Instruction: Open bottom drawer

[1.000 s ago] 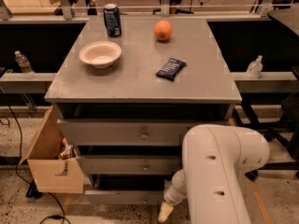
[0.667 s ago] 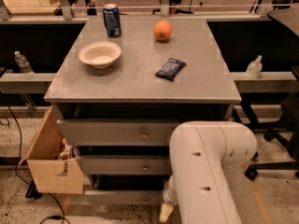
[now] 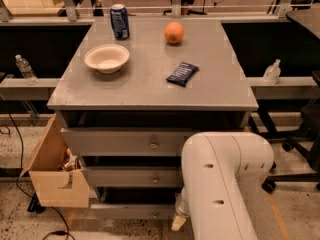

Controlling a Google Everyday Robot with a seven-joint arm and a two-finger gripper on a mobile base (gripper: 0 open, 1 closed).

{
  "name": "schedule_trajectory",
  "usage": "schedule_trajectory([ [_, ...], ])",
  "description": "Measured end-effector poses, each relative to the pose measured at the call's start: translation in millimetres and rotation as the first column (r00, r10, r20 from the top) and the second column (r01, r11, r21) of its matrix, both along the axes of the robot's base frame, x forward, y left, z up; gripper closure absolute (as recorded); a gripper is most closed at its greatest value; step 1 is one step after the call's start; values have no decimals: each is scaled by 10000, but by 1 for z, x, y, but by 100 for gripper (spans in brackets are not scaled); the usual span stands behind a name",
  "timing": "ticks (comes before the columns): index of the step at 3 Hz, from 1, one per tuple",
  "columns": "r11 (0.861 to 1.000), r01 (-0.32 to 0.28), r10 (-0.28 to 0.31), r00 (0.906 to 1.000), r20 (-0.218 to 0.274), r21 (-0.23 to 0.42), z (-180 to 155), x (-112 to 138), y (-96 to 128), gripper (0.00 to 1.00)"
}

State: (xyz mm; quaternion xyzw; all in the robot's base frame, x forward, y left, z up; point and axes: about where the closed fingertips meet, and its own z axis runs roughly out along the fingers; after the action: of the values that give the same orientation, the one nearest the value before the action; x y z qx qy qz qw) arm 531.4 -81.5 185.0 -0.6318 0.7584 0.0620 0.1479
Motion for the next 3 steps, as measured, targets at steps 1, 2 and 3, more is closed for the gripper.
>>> schedule_trajectory([
  [1, 9999, 15, -13, 9999, -151, 111, -5, 6, -3, 40],
  [2, 9998, -32, 38, 9996, -271, 220, -7, 7, -5, 64],
  [3, 9995, -188, 196, 9992, -344, 250, -2, -2, -3, 87],
])
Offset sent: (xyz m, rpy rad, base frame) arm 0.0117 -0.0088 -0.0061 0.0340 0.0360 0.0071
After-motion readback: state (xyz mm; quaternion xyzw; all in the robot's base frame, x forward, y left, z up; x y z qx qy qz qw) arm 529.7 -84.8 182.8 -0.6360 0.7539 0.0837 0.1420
